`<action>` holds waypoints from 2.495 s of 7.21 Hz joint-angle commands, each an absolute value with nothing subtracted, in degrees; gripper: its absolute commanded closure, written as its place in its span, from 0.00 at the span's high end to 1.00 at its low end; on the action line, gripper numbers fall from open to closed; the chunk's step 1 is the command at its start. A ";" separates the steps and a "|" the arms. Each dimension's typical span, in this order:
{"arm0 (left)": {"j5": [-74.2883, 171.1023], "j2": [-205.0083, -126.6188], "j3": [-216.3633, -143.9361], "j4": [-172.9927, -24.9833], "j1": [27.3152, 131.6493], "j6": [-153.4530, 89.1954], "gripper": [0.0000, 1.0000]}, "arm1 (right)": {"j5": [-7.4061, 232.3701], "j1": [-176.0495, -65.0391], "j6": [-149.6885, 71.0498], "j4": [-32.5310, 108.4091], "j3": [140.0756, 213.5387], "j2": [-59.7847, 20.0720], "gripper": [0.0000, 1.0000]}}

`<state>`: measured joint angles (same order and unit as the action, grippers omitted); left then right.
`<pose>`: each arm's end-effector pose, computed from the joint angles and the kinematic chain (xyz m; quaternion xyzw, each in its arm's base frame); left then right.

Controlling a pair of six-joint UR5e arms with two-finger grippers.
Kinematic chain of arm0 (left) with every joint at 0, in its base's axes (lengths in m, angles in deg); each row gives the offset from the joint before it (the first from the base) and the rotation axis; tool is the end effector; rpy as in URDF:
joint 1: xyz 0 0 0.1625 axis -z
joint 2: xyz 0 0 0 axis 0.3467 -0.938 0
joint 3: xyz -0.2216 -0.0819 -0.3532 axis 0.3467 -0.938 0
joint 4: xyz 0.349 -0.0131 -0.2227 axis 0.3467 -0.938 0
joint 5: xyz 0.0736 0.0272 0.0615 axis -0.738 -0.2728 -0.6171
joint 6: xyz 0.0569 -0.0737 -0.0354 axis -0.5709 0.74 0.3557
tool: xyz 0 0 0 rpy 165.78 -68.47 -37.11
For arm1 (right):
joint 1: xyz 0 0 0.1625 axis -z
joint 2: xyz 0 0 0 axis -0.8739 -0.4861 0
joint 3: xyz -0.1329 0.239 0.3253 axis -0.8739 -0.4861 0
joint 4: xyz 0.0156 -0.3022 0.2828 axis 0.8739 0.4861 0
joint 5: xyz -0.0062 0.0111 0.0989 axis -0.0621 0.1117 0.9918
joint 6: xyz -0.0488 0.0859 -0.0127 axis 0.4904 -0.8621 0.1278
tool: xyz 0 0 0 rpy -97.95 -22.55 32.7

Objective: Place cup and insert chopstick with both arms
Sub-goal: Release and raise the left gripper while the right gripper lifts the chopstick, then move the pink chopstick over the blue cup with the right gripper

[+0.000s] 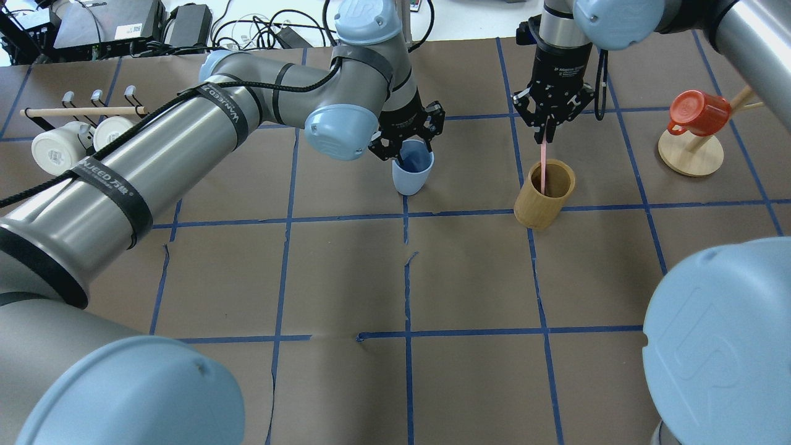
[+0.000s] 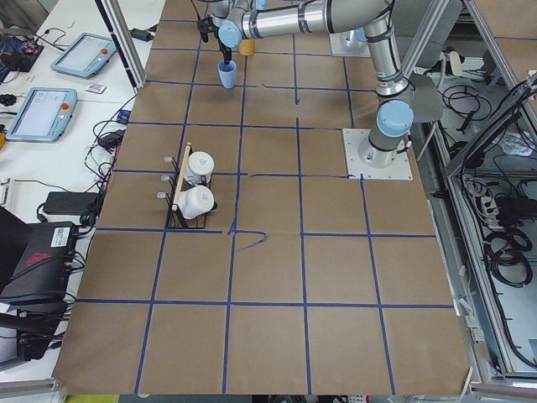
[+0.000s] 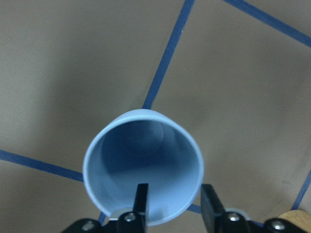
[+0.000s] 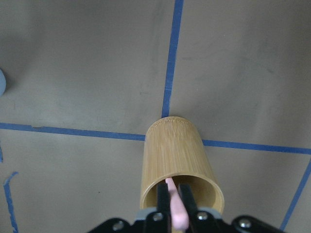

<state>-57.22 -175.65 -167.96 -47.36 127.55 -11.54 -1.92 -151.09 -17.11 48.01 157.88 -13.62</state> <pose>-0.3426 -0.6188 0.3241 0.1532 -0.9849 0.0329 0.0736 0.1328 -0.6480 0.3520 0.0524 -0.9915 -0.1187 0.0062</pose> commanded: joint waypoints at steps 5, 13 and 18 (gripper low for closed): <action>-64.71 -150.84 -177.64 -65.94 124.00 -35.40 1.00 | -0.98 -151.00 -17.28 49.68 156.50 -24.30 0.07; -62.87 -145.16 -179.62 -65.33 112.66 -47.65 1.00 | 1.92 -166.97 -34.59 62.09 152.45 -20.55 0.04; -62.95 -145.08 -179.53 -65.33 112.66 -47.30 1.00 | 1.22 -168.84 -36.00 69.21 159.12 -19.39 0.05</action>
